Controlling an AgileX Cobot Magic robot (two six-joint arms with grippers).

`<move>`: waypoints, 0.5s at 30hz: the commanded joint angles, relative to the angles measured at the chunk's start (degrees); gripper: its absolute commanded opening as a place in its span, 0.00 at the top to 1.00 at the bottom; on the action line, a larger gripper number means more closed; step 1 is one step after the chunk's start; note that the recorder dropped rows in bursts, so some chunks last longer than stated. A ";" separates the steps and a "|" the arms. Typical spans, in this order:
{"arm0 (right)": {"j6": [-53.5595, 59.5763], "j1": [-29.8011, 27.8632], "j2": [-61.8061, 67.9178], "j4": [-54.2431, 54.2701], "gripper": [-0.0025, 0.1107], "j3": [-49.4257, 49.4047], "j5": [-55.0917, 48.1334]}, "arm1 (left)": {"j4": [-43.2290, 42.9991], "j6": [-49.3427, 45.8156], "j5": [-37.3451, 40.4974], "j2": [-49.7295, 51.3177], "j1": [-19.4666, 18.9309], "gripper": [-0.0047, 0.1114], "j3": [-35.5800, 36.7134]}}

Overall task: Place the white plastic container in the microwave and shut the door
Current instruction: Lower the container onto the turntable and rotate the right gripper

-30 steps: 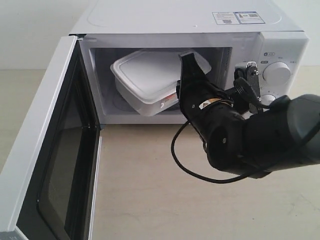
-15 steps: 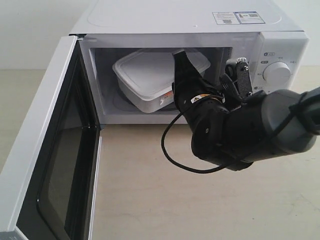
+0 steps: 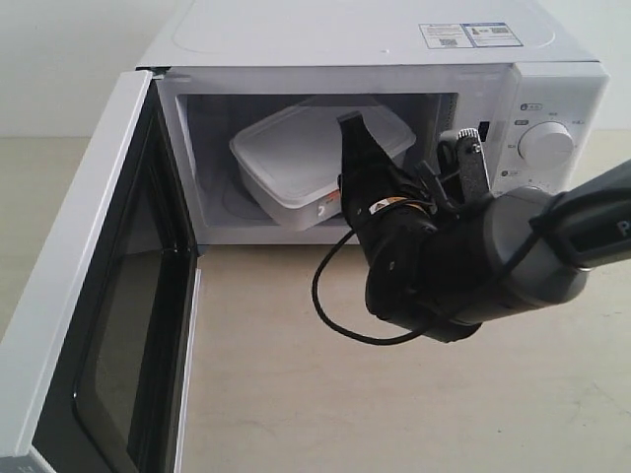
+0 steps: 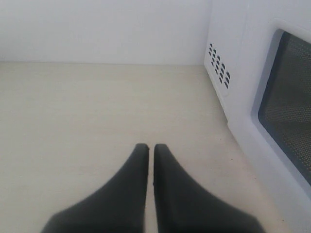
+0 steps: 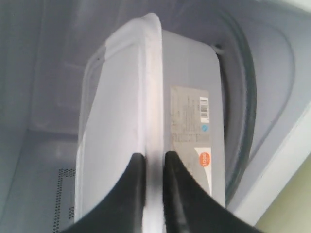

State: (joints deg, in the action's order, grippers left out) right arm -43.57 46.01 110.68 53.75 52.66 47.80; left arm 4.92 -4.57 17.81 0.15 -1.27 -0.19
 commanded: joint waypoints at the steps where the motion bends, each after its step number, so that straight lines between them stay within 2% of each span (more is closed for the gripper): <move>1: 1.99 -0.12 0.70 -0.30 0.98 2.77 0.76 | 0.02 0.33 -0.26 -0.15 -0.20 0.92 0.19; 15: 6.85 -0.12 0.91 2.53 0.98 4.01 1.26 | 0.02 0.33 -0.26 -0.15 -0.20 0.92 0.19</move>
State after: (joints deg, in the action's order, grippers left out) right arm -37.64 46.01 111.64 56.28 56.29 47.62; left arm 4.92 -4.57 17.81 0.15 -1.27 -0.19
